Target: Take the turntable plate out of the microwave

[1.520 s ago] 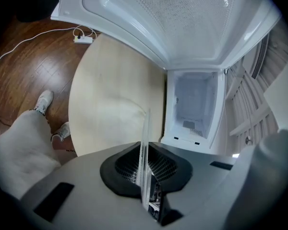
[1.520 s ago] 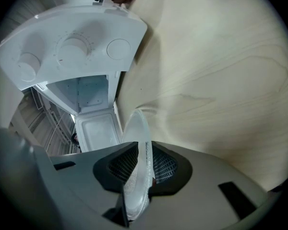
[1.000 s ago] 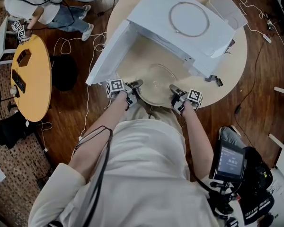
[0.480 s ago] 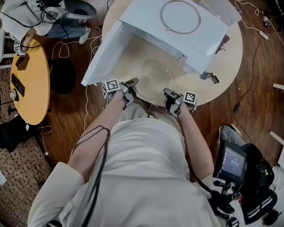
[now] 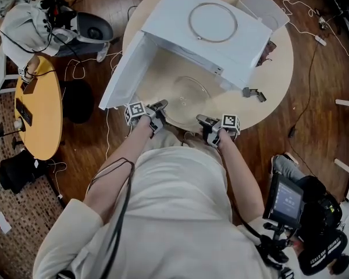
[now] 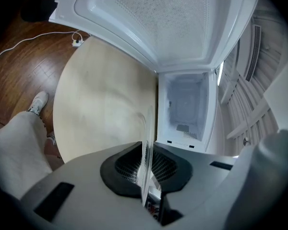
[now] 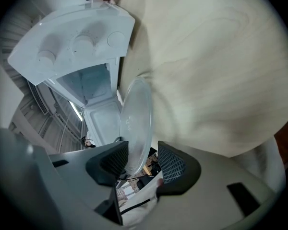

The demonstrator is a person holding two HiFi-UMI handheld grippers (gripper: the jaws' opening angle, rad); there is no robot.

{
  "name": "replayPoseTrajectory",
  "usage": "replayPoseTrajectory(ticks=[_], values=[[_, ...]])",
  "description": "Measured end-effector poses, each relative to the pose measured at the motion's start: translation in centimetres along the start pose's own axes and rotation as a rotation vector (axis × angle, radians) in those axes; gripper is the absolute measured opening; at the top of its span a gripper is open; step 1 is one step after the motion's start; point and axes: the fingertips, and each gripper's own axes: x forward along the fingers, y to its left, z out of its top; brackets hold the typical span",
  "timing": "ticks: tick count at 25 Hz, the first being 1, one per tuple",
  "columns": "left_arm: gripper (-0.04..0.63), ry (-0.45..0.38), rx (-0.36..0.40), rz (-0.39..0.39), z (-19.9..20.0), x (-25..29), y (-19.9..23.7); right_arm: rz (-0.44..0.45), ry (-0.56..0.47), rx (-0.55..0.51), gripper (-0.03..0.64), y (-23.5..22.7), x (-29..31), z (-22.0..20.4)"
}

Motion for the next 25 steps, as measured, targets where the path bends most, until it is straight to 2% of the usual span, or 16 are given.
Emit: replayPoseTrajectory(ticks=[7,11,16,20,25], values=[[0.032,0.0,0.02,0.022,0.1,0.0,0.4,-0.016,0.019,0.01,0.19,-0.4,-0.1,-1.5],[0.032,0.002,0.021,0.032,-0.1,0.1,0.5,-0.044,0.018,-0.009,0.131,-1.0,-0.1,-2.2],[0.032,0.001,0.051,0.051,-0.4,0.0,0.7,-0.008,-0.033,0.018,0.058,-1.1,0.2,-2.3],[0.032,0.005,0.074,0.066,-0.3,0.2,1.1,-0.016,-0.082,0.065,0.048,-1.6,0.4,-2.2],[0.032,0.019,0.068,0.075,-0.1,0.3,2.1,-0.005,-0.154,0.096,0.037,-2.0,0.4,-2.2]])
